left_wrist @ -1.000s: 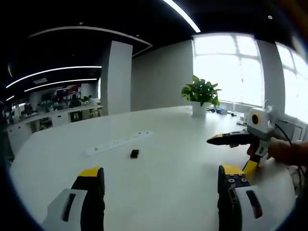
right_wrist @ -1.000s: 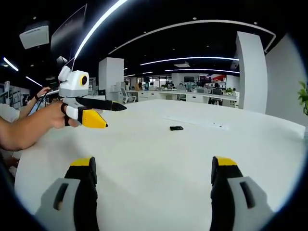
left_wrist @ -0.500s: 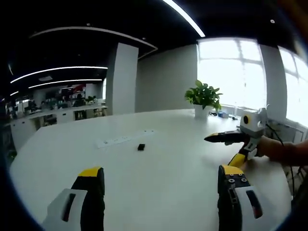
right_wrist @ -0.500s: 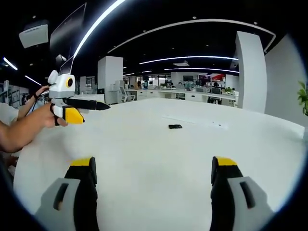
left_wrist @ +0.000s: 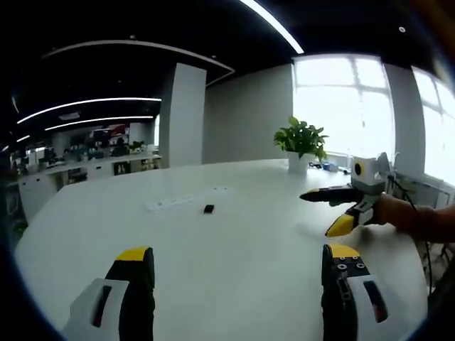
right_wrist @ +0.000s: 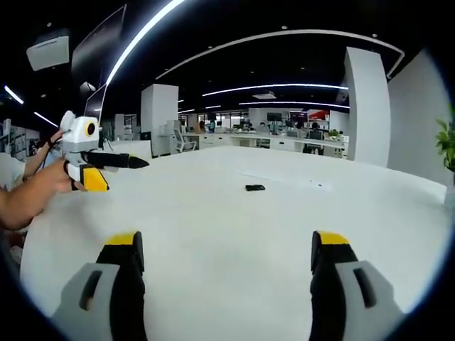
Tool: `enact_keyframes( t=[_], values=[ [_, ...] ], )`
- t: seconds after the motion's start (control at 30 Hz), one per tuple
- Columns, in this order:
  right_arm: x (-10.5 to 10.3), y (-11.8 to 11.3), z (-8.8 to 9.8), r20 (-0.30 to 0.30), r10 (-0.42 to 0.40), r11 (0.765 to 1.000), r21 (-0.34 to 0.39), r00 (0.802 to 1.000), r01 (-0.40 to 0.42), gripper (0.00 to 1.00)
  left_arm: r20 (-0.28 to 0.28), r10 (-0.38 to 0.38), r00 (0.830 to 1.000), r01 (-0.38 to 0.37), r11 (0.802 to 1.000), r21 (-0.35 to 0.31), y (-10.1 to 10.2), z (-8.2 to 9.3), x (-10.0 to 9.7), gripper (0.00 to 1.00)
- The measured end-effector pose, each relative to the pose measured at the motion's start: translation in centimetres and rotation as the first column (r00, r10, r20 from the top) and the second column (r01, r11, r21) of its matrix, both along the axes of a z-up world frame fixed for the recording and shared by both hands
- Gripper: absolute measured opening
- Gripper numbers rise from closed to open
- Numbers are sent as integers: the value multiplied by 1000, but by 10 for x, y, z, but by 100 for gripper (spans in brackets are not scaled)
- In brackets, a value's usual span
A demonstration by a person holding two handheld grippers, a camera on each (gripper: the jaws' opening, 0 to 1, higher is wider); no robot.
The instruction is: Snap the two parts of the plastic buckle together until the buckle closes and remains connected.
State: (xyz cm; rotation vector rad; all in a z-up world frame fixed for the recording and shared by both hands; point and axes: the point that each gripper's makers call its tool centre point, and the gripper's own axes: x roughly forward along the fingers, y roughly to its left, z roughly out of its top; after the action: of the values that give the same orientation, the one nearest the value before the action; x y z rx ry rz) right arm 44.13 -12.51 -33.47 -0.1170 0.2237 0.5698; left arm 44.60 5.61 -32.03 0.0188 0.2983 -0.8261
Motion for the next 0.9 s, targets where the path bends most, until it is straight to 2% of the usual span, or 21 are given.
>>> enact_keyframes(
  t=[0.3, 0.63, 0.9],
  values=[
    [2, -3, 1, -1, -16, 1000, 7, 1000, 16, 99, -2, 4, 1000, -4, 1000, 4, 3, -4, -10, 100],
    [-7, -8, 1, 5, -38, 999, 12, 999, 38, 100, 0, 32, 999, -32, 999, 5, 15, -8, -14, 100],
    [-10, -14, 0, 5, -69, 998, 2, 998, 69, 100, -4, 101, 995, -101, 994, 44, 31, -20, -13, 100]
  ],
)
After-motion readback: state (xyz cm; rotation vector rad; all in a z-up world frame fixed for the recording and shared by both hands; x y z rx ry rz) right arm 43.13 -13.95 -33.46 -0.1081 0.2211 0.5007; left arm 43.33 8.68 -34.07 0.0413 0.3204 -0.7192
